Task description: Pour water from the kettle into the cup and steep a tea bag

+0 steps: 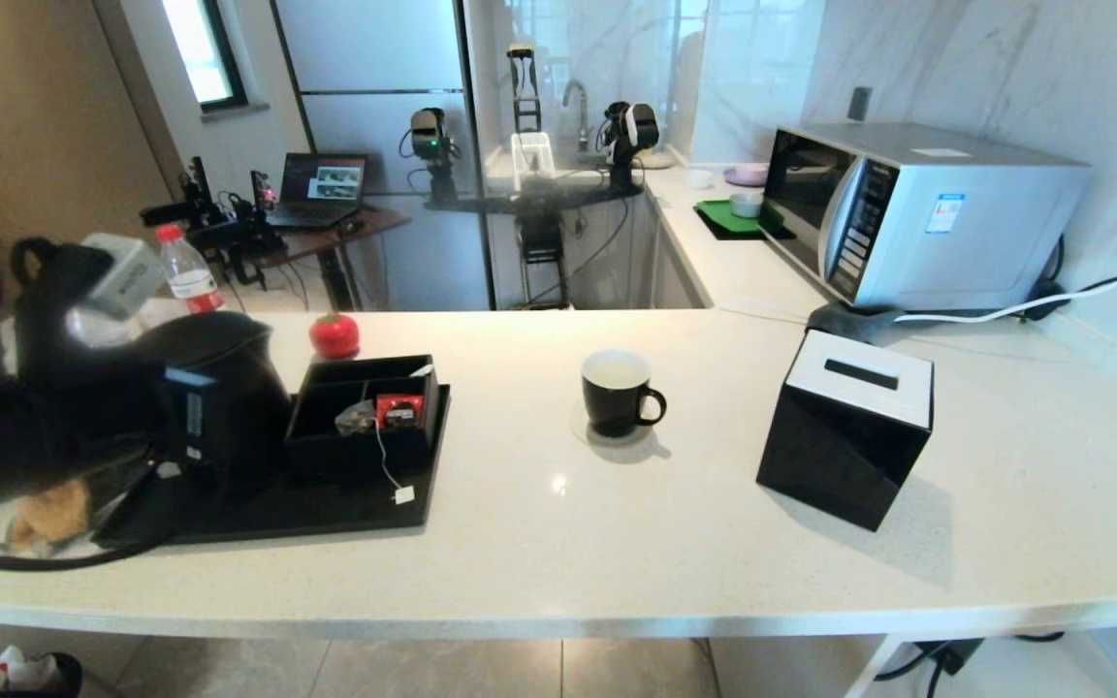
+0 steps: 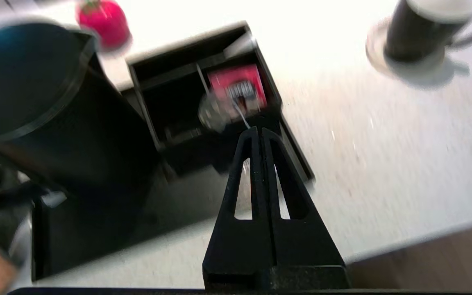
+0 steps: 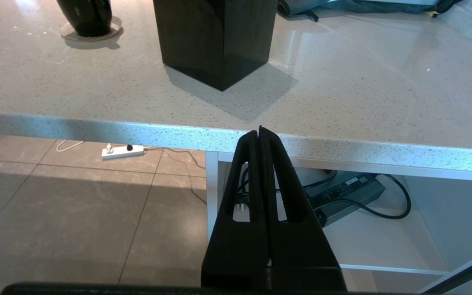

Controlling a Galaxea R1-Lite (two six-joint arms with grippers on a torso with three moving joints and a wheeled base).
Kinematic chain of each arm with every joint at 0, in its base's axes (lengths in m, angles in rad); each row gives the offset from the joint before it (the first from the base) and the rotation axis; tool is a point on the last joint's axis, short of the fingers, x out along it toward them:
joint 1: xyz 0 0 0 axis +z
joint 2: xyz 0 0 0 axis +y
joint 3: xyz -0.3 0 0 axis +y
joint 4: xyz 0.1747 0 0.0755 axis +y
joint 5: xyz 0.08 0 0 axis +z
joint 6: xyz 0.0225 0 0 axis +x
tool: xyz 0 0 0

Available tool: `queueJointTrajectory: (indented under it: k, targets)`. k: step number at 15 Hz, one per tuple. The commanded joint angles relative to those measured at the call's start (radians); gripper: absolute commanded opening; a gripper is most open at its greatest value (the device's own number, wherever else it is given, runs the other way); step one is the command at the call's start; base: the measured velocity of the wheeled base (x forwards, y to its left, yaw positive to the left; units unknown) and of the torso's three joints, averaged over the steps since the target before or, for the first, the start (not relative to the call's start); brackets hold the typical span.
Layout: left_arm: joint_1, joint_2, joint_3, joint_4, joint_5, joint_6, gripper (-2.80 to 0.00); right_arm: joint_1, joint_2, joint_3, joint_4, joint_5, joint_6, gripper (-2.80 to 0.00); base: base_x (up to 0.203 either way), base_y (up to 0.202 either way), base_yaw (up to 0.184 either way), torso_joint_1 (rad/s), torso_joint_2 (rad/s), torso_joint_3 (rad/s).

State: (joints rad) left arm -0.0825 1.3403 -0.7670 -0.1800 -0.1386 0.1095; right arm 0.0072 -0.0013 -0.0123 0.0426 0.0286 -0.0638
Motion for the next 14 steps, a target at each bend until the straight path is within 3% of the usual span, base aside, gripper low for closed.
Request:
queueJointTrajectory:
  k: [1,4,5,14]
  targets:
    - [-0.006,0.063,-0.100,0.184,-0.001,0.004,-2.80,0.000,0.001,-0.001,0.000,0.001,-0.001,-2.80,0.000,0.000,0.000,0.000,0.00,0.000]
    - [-0.007,0.172,-0.186,0.250,0.010,0.007,-2.80,0.000,0.001,0.000,0.000,0.001,-0.001,-2.80,0.000,0.000,0.000,0.000,0.00,0.000]
    - [-0.006,0.204,-0.216,0.278,0.023,0.007,0.00,0.001,0.001,0.000,0.000,0.001,-0.001,-2.80,0.000,0.000,0.000,0.000,0.00,0.000]
    - [0.012,0.506,-0.456,0.373,0.036,0.003,0.00,0.000,0.001,0.000,0.000,0.001,-0.001,-2.80,0.000,0.000,0.000,0.000,0.00,0.000]
